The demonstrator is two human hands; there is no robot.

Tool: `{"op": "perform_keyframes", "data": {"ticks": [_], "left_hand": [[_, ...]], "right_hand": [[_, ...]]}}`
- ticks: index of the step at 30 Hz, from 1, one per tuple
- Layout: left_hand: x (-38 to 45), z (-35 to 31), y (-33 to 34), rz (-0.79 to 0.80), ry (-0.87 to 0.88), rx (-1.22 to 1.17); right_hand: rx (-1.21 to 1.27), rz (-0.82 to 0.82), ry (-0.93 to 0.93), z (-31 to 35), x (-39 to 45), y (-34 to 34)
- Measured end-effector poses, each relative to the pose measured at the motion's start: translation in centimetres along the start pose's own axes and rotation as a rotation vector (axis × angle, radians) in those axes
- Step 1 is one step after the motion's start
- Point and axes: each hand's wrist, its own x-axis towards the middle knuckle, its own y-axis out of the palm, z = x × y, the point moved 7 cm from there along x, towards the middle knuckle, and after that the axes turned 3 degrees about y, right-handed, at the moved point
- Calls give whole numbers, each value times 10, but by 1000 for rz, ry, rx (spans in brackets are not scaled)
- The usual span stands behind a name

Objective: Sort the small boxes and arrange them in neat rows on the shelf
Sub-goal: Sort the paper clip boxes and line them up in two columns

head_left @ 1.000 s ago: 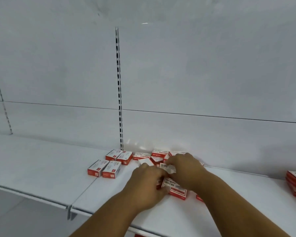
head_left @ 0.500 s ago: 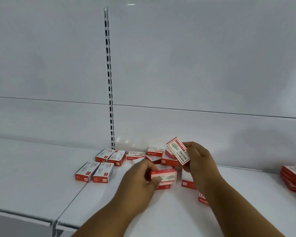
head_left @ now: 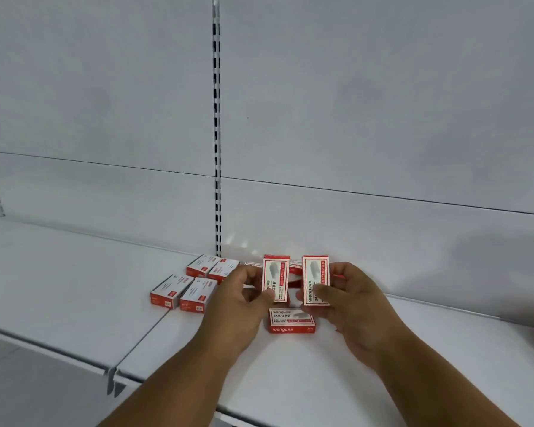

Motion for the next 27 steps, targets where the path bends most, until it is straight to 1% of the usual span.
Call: {"op": "perform_keyframes", "data": {"ticks": [4,8,11,13,15,17,19,22,24,26,27], "left_hand": [[-2,0,-1,-1,0,-17],[-4,-5,7,55,-24,-82],[-4,-21,20,103,-14,-154],[-3,-37,37,171,7,-183],[-6,-53,60,255,15,-211],[-15,-65,89,375,9,-239],[-29,-72,121,488,8,-265],[-64,-78,167,613,-17,-286],[-86,-84,199,700,-30,-285],[-97,-91,228,738,-10,-253],[-100,-95,244,746,1,-235]], "right_hand": [[-144,-90,-38,4,-3,-3],[-261,-196,-60,16,-11,-6],[-244,-268,-132,36,-23,-14],[-237,-343,-157,47,-40,-26],[-239,-429,-168,52,-60,-46],[-197,-514,-189,55,-84,-70],[-81,-577,-210,55,-111,-97],[69,-684,-215,53,-155,-144],[105,-828,-211,54,-183,-182],[87,-977,-204,59,-207,-217],[72,-1021,-205,63,-215,-233]]}}
